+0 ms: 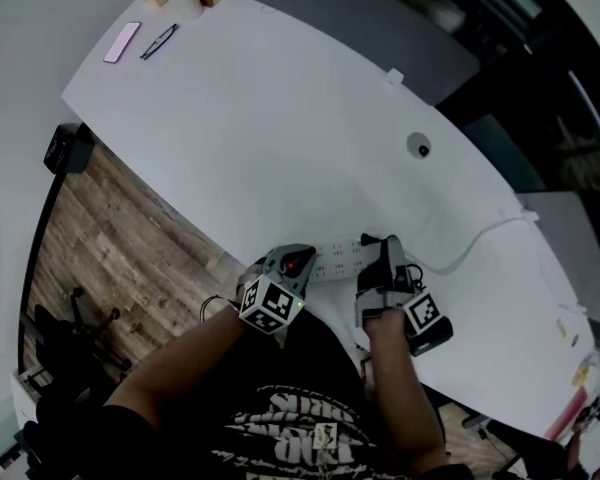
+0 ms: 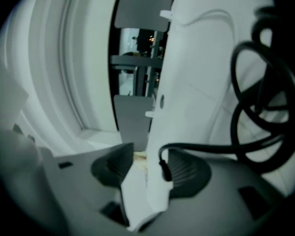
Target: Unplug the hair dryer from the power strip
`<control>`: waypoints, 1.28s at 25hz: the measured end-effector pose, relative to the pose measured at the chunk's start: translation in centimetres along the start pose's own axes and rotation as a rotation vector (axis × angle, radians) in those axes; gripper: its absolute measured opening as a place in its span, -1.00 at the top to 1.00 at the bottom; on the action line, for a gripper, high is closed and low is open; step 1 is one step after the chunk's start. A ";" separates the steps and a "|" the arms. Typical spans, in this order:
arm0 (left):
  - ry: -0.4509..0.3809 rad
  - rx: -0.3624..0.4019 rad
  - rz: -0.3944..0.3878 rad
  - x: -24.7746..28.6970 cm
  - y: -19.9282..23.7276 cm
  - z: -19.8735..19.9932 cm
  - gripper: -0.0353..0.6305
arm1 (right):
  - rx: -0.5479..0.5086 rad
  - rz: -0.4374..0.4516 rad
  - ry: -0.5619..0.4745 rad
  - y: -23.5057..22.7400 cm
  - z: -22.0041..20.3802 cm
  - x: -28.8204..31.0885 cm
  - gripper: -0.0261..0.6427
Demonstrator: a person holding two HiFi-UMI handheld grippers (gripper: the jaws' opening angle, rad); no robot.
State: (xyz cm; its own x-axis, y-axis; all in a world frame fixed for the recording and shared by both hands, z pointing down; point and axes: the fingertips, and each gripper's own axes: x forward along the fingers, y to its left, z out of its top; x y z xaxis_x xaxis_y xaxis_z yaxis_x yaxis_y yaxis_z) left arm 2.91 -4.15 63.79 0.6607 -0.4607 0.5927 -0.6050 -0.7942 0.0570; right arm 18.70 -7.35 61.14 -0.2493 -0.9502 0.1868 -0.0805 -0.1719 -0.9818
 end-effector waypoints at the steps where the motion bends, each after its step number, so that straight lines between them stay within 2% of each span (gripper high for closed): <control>1: -0.001 0.000 0.000 0.0 0.0 0.0 0.81 | 0.048 -0.006 -0.025 -0.4 0.5 0.3 0.23; 2: -0.002 -0.001 0.001 0.0 0.0 0.1 0.81 | 0.072 -0.022 -0.041 -0.9 0.9 0.6 0.25; 3: -0.002 -0.001 0.001 0.0 -0.1 0.1 0.81 | 0.067 -0.050 -0.044 -1.3 1.2 0.8 0.36; 4: -0.002 -0.001 0.002 0.0 -0.1 0.1 0.81 | 0.033 -0.079 -0.031 -1.5 1.3 1.0 0.65; 5: -0.002 -0.001 0.004 0.0 -0.1 0.2 0.81 | -0.022 -0.089 -0.003 -1.3 1.1 1.3 0.77; 10: -0.010 -0.007 0.025 0.0 0.1 0.4 0.81 | -0.371 0.072 0.170 2.3 -2.1 0.1 0.77; 15: -0.029 0.001 0.039 0.1 0.2 0.9 0.81 | -0.736 0.143 0.249 3.5 -4.6 -2.0 0.77; 21: -0.040 0.008 0.038 0.0 0.3 1.1 0.81 | -0.975 0.104 0.242 3.1 -5.1 -2.0 0.74; 25: -0.052 0.013 0.044 -0.1 0.4 1.2 0.81 | -1.206 0.057 0.343 1.7 -7.1 -1.7 0.67; 27: -0.050 0.015 0.045 -0.1 0.2 1.3 0.81 | -1.231 0.028 0.340 1.6 -7.2 -1.4 0.66; 32: -0.067 0.016 0.053 -0.4 0.2 1.5 0.81 | -1.156 -0.016 0.239 2.8 -5.7 -1.2 0.68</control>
State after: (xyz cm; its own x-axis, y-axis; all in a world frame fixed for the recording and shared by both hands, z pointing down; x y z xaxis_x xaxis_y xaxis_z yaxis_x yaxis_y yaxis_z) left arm 3.16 -4.74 62.37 0.6563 -0.5274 0.5395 -0.6332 -0.7739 0.0138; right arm 13.30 -5.18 58.31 -0.4046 -0.8563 0.3210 -0.8808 0.2705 -0.3885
